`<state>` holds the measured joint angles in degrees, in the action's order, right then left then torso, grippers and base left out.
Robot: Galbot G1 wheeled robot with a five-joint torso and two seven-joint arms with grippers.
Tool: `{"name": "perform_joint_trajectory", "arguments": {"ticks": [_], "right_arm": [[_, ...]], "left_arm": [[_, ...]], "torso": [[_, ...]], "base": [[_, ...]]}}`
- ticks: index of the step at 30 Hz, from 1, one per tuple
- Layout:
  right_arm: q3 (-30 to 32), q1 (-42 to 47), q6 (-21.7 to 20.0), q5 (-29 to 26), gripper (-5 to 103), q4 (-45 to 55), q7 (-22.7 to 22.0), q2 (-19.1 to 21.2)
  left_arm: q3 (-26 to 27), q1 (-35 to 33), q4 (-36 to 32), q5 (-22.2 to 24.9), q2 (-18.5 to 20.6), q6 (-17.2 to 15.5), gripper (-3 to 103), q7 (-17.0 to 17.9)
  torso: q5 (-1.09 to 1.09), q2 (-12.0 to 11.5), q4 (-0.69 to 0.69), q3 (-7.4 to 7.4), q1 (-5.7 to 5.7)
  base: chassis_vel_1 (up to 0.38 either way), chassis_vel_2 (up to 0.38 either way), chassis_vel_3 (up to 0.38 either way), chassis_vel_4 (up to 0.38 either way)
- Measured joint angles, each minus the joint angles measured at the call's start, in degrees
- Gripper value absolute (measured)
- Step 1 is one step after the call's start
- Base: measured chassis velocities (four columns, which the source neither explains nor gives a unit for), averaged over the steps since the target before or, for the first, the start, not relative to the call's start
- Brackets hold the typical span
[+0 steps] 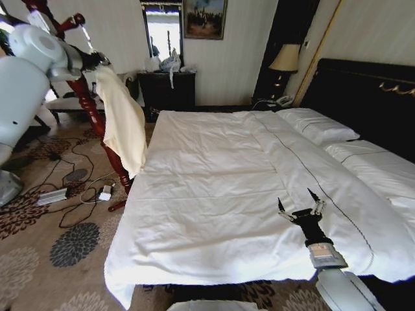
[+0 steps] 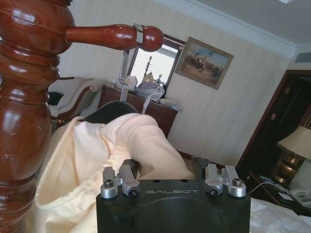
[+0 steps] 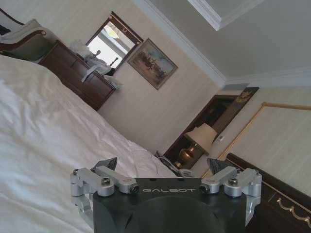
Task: Pick up the clothes from the bed and hang them on the clothes hanger.
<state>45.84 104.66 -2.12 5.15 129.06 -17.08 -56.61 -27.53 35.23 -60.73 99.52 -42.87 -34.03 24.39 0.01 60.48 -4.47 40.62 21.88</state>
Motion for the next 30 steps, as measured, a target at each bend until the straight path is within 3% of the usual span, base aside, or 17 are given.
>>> {"name": "perform_joint_trajectory", "arguments": {"ticks": [5,8,10,20,22,25,26,27,28,29,30], "right_arm": [[0.36,0.22,-0.12,-0.18,100,0.01,-0.14,0.19],[-0.02,0.36,-0.08,0.2,100,-0.24,-0.16,-0.01],[-0.79,0.35,-0.02,0.84,100,-0.52,-0.16,-0.24],[-2.18,-0.17,0.14,1.33,100,-1.54,-0.17,-0.17],[-2.62,-0.17,1.16,1.13,100,-2.17,-0.17,-0.42],[-2.84,-0.16,1.98,0.75,100,-2.6,-0.16,-0.66],[-3.18,-0.3,3.04,-0.64,100,-3.16,-0.09,-1.16],[-3.24,-0.44,3.1,-1.44,100,-3.24,0.0,-1.34],[-3.0,-0.9,2.53,-3.57,100,-3.22,0.64,-1.76],[-3.0,-0.9,2.53,-3.57,100,-3.22,0.64,-1.76],[-2.17,-1.57,0.96,-6.09,100,-2.83,1.47,-1.96]], "left_arm": [[0.01,-0.77,-2.71,0.19,2.41,-0.04,84,0.85],[0.14,-1.39,-4.26,0.19,3.76,-0.04,88,1.08],[0.4,-1.91,-6.03,0.17,5.13,0.03,97,1.19],[2.11,-4.36,-18.7,-0.23,12.76,1.01,100,1.37],[4.45,-7.99,-25.48,-2.05,17.29,3.09,100,1.52],[5.55,-10.07,-28.5,-3.39,19.67,4.48,100,1.55],[6.47,-14.29,-35.6,-7.67,25.07,9.52,100,-1.15],[6.47,-15.59,-37.89,-9.21,26.95,11.22,100,-2.44],[5.58,-18.45,-43.86,-12.59,32.49,15.39,100,-5.52],[5.58,-18.45,-43.86,-12.59,32.49,15.39,100,-5.52],[3.62,-20.08,-48.69,-13.93,38.36,19.09,100,-7.47]], "torso": [[-0.02,0.0,0.02,0.0,0.0],[-0.03,0.0,0.02,0.0,0.0],[-0.02,0.0,0.01,0.0,0.0],[0.0,0.0,-0.01,0.0,0.0],[0.0,0.0,-0.02,0.0,0.01],[0.0,0.0,-0.01,0.0,0.01],[-0.04,0.0,0.01,0.0,0.01],[-0.04,0.0,0.01,-0.01,0.01],[-0.04,0.0,0.03,-0.01,0.0],[-0.04,0.0,0.03,-0.01,0.0],[-0.03,0.0,0.04,-0.01,0.0]], "base": [[0.0,0.0,0.0,0.0],[0.0,0.0,0.0,0.0],[0.0,0.0,0.0,0.0],[0.0,0.0,0.0,0.0],[0.0,0.0,0.0,0.0],[0.0,0.0,0.0,0.0],[0.0,0.0,0.0,0.0],[0.0,0.0,0.0,0.0],[0.0,0.0,0.0,0.0],[0.0,0.0,0.0,0.0],[0.0,0.0,0.0,0.0]]}}
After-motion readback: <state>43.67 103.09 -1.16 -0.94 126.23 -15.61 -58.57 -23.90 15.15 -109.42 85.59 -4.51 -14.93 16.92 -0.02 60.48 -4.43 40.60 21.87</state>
